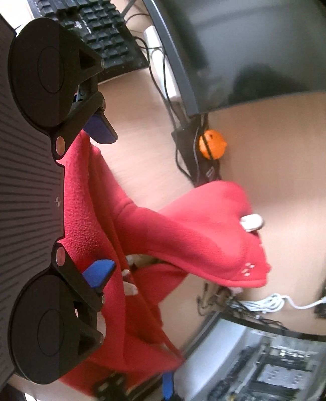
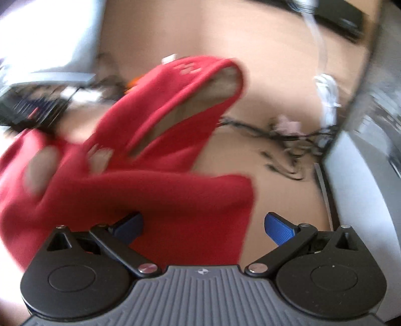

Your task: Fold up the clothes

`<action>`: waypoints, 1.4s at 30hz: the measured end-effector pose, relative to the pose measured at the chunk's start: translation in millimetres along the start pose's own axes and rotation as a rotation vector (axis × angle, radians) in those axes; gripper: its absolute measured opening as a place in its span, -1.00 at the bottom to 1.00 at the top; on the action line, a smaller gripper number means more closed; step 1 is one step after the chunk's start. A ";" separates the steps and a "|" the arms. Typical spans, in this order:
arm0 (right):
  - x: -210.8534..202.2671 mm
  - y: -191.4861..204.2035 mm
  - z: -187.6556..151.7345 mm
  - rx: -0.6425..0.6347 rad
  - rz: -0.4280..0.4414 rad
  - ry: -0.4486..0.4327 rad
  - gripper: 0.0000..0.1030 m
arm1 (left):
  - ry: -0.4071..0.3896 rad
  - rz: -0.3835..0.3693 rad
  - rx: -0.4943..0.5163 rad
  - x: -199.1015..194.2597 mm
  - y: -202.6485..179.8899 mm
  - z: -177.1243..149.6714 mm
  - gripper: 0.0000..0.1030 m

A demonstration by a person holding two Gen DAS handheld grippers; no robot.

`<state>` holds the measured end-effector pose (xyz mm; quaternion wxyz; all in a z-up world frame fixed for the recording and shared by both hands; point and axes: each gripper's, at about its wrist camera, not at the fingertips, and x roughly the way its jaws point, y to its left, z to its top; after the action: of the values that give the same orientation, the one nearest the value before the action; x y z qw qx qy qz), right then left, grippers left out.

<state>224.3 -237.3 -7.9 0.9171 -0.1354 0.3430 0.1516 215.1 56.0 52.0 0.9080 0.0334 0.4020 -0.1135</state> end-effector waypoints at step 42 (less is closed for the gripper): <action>-3.7 -46.6 -10.6 0.364 0.219 -0.005 -0.69 | -0.091 0.173 -0.005 -12.1 2.0 -45.6 -0.51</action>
<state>232.7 -284.5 -6.5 0.9053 0.0709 0.3751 0.1864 174.7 67.1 30.1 0.9319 0.0603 0.3560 -0.0352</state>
